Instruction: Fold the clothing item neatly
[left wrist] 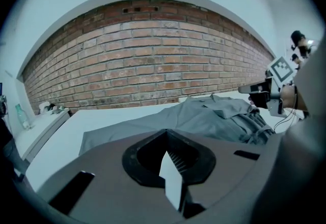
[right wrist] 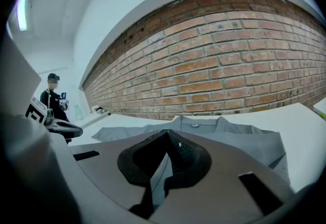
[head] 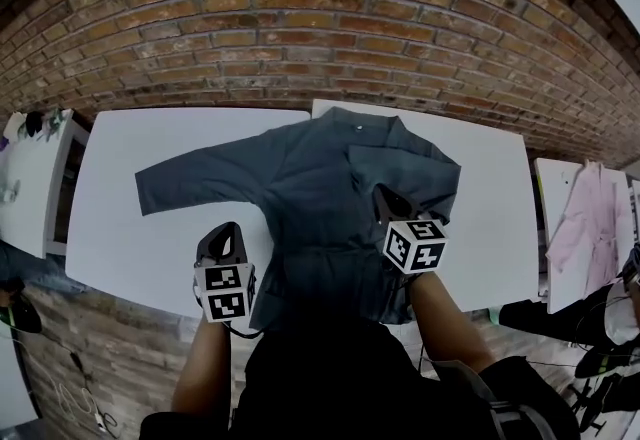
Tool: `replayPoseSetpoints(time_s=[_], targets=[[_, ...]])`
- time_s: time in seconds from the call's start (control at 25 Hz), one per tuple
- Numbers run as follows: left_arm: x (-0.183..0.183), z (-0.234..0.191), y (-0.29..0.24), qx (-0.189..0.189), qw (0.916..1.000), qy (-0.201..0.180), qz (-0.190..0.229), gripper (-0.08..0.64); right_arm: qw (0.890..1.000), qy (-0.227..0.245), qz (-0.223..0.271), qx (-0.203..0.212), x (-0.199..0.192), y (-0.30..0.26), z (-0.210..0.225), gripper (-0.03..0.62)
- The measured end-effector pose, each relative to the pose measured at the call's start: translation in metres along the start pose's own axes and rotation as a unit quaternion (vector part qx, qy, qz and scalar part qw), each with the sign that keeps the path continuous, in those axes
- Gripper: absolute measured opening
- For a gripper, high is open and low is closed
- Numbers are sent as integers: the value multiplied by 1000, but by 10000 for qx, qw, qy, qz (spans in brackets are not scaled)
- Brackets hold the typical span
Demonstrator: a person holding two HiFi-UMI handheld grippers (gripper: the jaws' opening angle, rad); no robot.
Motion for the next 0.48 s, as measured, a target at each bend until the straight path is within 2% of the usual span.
replayPoseSetpoints(time_s=[0.2, 0.48], targets=[[-13, -56, 1, 634, 9971, 302, -289, -5, 9994, -148, -168, 272, -16, -1, -19, 2], [-35, -154, 8, 1463, 9857, 435, -720, -5, 9977, 126, -396, 531, -34, -7, -47, 2]])
Point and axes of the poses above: the fingertips, and each gripper's own axes: y backward along the fingers, z to its right, x out of its top, the point moved 1 cm from there along y, backward along the fingers, and after that the axes turned 9 degrees about -y, right-handed, at the moved point
